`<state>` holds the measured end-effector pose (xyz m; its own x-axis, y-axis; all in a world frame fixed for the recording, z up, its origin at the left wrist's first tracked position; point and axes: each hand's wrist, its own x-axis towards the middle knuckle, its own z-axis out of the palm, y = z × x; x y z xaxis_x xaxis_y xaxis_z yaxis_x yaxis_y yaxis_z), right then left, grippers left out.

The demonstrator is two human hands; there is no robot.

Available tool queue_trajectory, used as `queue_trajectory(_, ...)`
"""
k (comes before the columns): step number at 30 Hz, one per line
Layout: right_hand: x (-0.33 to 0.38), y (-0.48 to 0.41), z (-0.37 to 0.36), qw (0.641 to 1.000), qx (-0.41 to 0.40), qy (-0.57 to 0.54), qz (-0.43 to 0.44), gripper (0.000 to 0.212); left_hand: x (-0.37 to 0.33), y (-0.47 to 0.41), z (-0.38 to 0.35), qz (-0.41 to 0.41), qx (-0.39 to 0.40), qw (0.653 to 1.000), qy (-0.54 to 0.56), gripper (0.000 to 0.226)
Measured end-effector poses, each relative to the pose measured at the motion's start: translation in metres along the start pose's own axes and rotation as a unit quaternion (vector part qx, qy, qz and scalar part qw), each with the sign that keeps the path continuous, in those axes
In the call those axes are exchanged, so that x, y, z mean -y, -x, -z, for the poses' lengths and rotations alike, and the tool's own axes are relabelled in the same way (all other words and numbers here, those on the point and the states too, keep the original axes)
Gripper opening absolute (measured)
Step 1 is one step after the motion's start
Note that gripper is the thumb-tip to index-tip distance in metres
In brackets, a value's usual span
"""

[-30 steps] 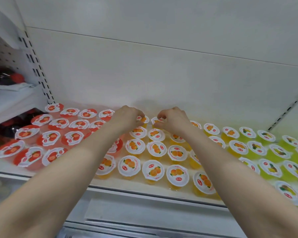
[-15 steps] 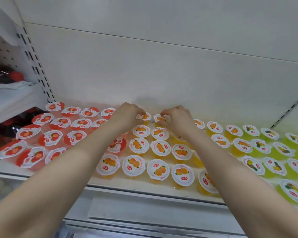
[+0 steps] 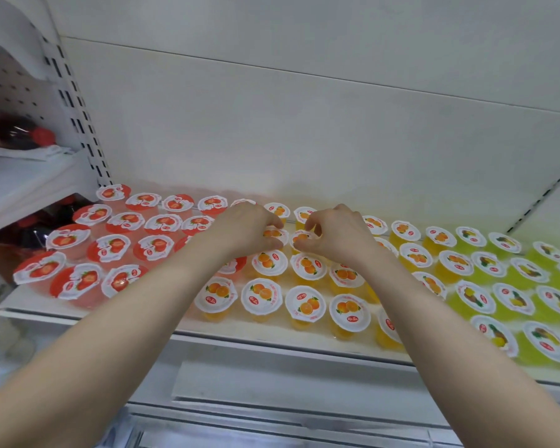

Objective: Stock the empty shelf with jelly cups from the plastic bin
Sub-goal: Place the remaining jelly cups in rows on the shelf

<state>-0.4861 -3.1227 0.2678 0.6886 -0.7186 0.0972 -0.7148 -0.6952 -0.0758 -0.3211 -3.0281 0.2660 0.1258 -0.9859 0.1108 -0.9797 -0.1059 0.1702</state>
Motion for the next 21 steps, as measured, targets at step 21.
queue_trajectory(21,-0.004,0.049,0.003,0.992,-0.099,-0.075,0.016,0.044,0.001,0.037,0.000,-0.018,-0.081,0.996,0.026,0.038)
